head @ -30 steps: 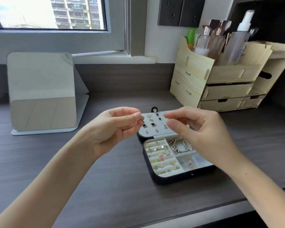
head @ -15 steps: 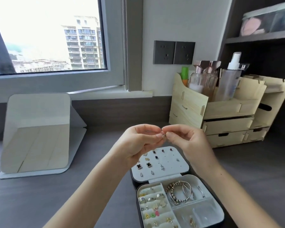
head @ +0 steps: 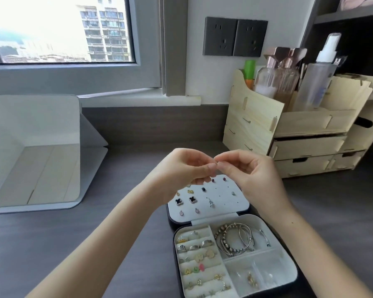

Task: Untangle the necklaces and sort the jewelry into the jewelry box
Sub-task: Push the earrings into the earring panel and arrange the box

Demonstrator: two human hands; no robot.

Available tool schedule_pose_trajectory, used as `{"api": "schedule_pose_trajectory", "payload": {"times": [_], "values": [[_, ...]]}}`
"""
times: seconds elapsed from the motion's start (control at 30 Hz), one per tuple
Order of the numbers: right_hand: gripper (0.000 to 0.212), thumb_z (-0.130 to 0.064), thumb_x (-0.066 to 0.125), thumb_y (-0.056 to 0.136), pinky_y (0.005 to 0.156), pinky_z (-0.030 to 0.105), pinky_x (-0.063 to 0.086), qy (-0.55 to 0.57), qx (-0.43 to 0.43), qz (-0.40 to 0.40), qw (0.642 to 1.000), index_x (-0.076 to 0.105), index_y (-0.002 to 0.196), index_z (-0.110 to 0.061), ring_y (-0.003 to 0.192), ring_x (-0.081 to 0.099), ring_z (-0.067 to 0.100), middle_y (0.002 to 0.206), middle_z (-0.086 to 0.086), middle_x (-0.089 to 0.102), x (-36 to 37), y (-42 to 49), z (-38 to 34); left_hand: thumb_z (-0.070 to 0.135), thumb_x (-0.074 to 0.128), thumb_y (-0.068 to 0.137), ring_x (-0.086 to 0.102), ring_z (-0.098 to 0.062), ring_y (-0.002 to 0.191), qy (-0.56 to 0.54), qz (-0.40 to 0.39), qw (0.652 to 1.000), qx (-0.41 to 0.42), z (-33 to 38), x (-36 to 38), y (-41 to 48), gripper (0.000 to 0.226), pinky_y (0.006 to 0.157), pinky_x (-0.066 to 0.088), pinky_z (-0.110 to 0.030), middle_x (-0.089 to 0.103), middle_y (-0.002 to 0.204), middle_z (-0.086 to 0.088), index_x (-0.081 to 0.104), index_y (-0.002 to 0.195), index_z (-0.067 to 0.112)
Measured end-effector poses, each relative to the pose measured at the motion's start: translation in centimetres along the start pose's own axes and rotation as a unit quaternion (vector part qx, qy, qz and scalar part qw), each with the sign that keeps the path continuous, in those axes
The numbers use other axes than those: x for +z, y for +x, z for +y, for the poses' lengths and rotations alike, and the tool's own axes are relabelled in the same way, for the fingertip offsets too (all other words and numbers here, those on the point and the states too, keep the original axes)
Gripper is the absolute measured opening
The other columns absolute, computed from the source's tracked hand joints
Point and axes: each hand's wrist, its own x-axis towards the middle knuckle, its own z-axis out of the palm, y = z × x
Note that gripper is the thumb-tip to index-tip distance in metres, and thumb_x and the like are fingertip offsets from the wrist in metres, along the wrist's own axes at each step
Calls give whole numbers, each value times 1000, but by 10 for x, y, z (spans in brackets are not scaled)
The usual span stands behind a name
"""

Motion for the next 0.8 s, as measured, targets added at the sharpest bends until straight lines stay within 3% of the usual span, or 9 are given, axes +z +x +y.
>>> {"api": "schedule_pose_trajectory", "payload": {"times": [0.2,0.47,0.63,0.73,0.8], "values": [[10,-10,68,84,72,17,52,-15,-4,-11,1000,72,84,-19,80,69,9,82,-4,73,-3,-1,2,14,63,87,58,-10,66,-19,-32,999,-4,-2,-3,2,11,62,50,-16,65,70,-1,69,88,5],[4,-19,65,85,72,34,52,-19,-25,-48,998,68,84,-17,78,62,29,78,5,68,-3,0,5,8,58,88,54,-11,64,-70,-143,986,-42,-6,-7,2,10,61,49,-16,61,71,-3,65,85,3],[19,-26,63,83,78,41,52,20,-28,-95,995,72,88,-10,83,62,29,85,6,68,-6,0,3,16,59,85,51,-10,61,-119,-216,968,-57,-8,-8,2,12,59,45,-19,57,68,-2,66,78,9],[18,-23,63,81,76,33,51,41,-2,-103,994,68,85,-7,74,63,18,73,3,67,-7,0,2,18,53,85,48,-11,61,-126,-215,966,-69,-10,-7,4,22,61,40,-22,54,67,-1,67,69,15],[15,-26,63,79,72,25,50,46,15,-94,994,66,81,-11,72,62,11,70,-2,67,-7,-1,2,20,52,89,49,-11,62,-142,-218,962,-82,-10,-7,4,24,61,41,-22,56,69,-1,68,73,14]]}}
